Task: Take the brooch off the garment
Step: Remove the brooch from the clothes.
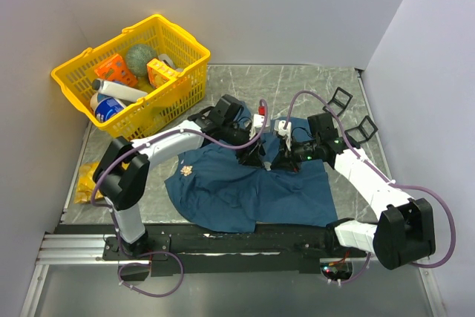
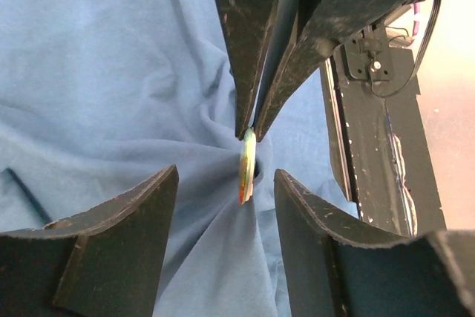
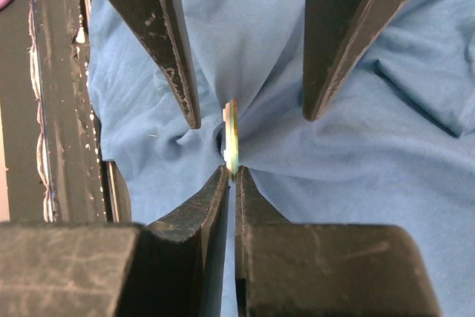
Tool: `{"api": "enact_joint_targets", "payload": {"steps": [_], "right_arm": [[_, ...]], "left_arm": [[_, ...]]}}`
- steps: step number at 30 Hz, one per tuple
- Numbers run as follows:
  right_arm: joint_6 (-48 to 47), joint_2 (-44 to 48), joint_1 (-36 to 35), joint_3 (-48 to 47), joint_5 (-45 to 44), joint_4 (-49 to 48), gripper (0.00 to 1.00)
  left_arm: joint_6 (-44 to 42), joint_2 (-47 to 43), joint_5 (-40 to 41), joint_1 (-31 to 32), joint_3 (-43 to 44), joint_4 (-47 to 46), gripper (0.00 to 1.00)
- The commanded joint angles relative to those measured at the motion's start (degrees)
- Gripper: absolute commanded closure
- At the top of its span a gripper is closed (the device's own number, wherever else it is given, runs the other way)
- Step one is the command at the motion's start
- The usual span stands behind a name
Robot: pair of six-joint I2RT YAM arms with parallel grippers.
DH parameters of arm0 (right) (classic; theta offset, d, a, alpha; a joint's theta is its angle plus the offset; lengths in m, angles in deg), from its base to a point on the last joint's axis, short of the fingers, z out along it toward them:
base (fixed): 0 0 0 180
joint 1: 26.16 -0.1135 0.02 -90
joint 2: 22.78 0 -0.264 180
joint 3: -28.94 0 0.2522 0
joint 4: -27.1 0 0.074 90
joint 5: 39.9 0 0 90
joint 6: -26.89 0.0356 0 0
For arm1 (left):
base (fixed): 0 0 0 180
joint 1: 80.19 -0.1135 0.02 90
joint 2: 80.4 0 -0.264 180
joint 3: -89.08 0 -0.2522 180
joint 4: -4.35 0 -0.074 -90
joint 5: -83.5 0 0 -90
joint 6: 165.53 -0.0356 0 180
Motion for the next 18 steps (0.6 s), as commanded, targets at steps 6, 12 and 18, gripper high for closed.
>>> {"api": "enact_joint_targets", "payload": {"steps": [6,12,18], "right_arm": [[-0.2,1.3,0.3,0.1,1.9,-1.4,1.00],[-0.4,1.1,0.2,0.2,1.7,-1.3,1.00],[-0.5,0.9,0.2,0.2,1.5,-1.4,1.00]], "left_arm": [[-1.0,0.9,-2.7,0.9,2.5,0.1,0.50],[-0.2,0.7,-2.4,0.9,2.3,-0.8,0.51],[0.6,0.5,-2.8,0.9,2.0,-1.7,0.61]]}}
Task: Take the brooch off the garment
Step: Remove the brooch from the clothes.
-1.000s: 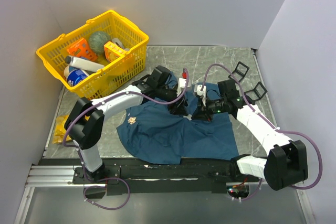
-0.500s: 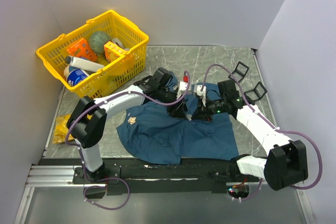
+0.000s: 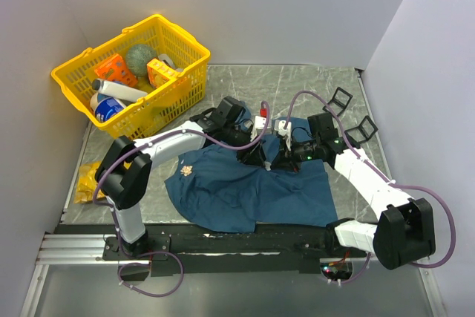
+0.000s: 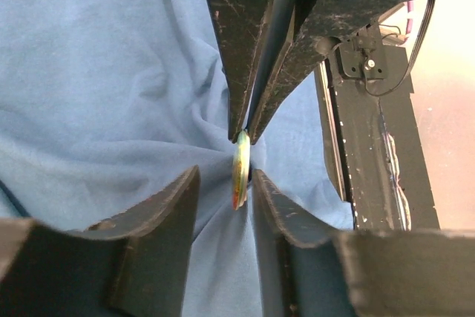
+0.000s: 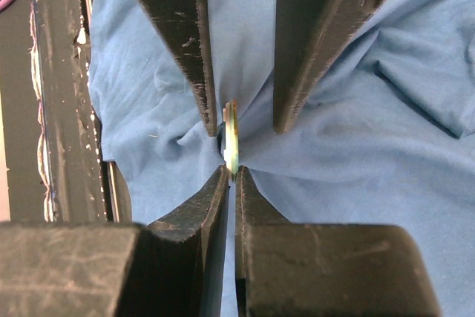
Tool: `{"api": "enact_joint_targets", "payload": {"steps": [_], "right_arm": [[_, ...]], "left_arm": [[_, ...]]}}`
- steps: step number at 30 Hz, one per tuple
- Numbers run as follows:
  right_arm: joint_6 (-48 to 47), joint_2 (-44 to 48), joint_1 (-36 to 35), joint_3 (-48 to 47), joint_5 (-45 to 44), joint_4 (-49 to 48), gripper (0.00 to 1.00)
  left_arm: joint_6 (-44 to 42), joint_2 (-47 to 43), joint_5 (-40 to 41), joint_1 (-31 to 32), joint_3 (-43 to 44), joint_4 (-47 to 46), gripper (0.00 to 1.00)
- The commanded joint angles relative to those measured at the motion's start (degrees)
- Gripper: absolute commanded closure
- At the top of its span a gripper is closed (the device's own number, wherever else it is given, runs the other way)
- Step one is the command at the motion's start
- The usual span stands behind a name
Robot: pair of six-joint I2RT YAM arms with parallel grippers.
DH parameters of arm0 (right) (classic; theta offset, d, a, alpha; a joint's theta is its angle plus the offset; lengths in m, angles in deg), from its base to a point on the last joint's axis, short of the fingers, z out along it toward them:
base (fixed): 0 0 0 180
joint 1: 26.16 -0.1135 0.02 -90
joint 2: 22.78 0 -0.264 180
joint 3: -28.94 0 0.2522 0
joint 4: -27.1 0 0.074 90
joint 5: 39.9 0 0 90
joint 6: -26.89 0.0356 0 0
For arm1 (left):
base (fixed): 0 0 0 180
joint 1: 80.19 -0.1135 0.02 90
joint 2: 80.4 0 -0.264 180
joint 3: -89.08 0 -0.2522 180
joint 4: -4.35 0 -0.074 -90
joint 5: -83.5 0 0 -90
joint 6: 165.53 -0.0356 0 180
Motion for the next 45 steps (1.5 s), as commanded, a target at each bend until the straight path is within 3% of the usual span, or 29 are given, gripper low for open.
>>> {"api": "enact_joint_targets", "payload": {"steps": [1,7,10,11,12,16,20,26,39,45], "right_arm": [[-0.4,0.9,0.2,0.2,1.4,-1.3,1.00],[-0.4,0.9,0.2,0.2,1.2,-1.3,1.00],[-0.2,0.9,0.2,0.2,1.2,-1.5,1.00],[-0.2,0.9,0.2,0.2,1.2,-1.5,1.00],[-0.1,0.9,0.2,0.2,1.2,-1.7,1.00],[0.4,1.5,0.4,0.2,0.6,-2.2,0.94],[2.4,2.4,2.4,-0.2,2.2,-3.7,0.65],[5.6,4.9,6.7,1.5,5.4,-7.5,0.49],[11.4,4.9,9.1,3.8,8.4,-13.3,0.43],[12.8,2.8,9.0,4.3,9.3,-14.6,0.43]], "left_arm": [[0.5,-0.5,-2.3,0.5,2.0,-2.1,0.62],[0.6,-0.1,-2.8,0.5,2.1,-2.0,0.71],[0.6,0.1,-2.3,0.5,2.3,-1.9,0.87],[0.6,0.2,-2.2,0.5,2.5,-1.8,0.97],[0.5,0.2,-2.0,0.6,2.5,-1.6,0.99],[1.2,0.3,-2.0,0.8,2.0,-2.5,0.99],[4.1,0.2,-2.0,0.7,0.8,-5.7,0.99],[10.9,0.2,-2.5,0.5,-1.8,-13.3,0.99],[27.4,-1.3,-6.6,-2.9,-10.0,-31.7,0.99],[38.6,-1.4,-10.7,-4.1,-15.0,-46.7,0.99]]}}
